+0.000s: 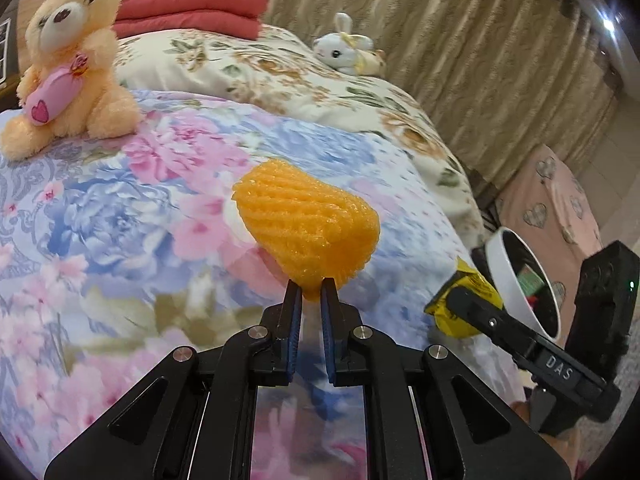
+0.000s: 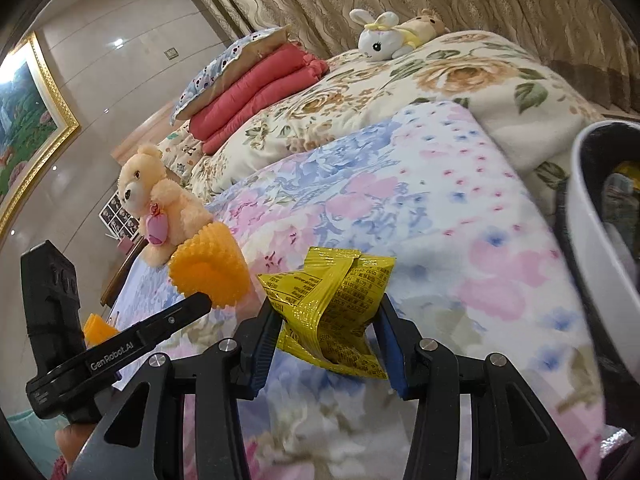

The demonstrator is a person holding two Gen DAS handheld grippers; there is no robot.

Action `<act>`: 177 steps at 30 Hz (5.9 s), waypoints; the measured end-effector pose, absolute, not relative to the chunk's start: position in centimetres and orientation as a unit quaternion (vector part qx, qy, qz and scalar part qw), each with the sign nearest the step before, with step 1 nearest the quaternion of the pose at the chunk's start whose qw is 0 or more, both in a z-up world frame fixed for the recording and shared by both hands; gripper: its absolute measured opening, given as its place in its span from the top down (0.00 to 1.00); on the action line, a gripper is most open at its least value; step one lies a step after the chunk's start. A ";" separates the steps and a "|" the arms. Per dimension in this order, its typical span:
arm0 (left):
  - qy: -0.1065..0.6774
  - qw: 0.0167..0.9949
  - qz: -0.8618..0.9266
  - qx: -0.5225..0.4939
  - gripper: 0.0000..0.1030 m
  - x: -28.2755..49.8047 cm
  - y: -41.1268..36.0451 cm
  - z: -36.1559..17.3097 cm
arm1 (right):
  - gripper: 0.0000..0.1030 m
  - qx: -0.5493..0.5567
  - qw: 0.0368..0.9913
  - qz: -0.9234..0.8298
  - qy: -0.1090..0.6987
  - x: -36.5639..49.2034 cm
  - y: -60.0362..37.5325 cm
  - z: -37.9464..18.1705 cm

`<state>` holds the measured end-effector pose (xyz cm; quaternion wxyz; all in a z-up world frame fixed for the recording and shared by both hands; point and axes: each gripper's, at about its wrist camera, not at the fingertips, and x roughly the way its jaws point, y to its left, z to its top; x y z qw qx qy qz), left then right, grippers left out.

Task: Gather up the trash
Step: 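Grasp the yellow wrapper with the right gripper while left grasps the orange mesh sleeve, then carry the yellow wrapper and orange mesh sleeve over the bin with both grippers, then open both grippers to drop the wrapper and mesh sleeve into the bin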

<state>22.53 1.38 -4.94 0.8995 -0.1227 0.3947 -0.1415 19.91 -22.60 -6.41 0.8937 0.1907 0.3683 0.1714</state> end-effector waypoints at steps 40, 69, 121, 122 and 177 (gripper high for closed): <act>0.383 0.881 -0.275 -0.031 0.92 17.7 -12.8 -1.7 | 0.53 0.217 0.919 0.070 0.320 13.6 -36.1 -3.3; 0.379 0.865 -0.329 0.028 0.91 19.1 -22.3 -0.7 | 0.52 0.222 0.921 0.012 0.320 13.8 -43.5 -3.8; 0.392 0.857 -0.330 0.057 0.91 20.9 -25.5 -1.3 | 0.51 0.223 0.914 0.006 0.339 16.0 -45.0 -4.5; 0.392 0.857 -0.330 0.057 0.91 20.9 -25.6 -1.3 | 0.51 0.223 0.914 0.007 0.339 16.0 -45.0 -4.5; 0.380 0.892 -0.242 -0.031 0.41 14.2 -13.5 -2.2 | 0.09 0.240 0.917 0.031 0.316 10.5 -39.1 -2.7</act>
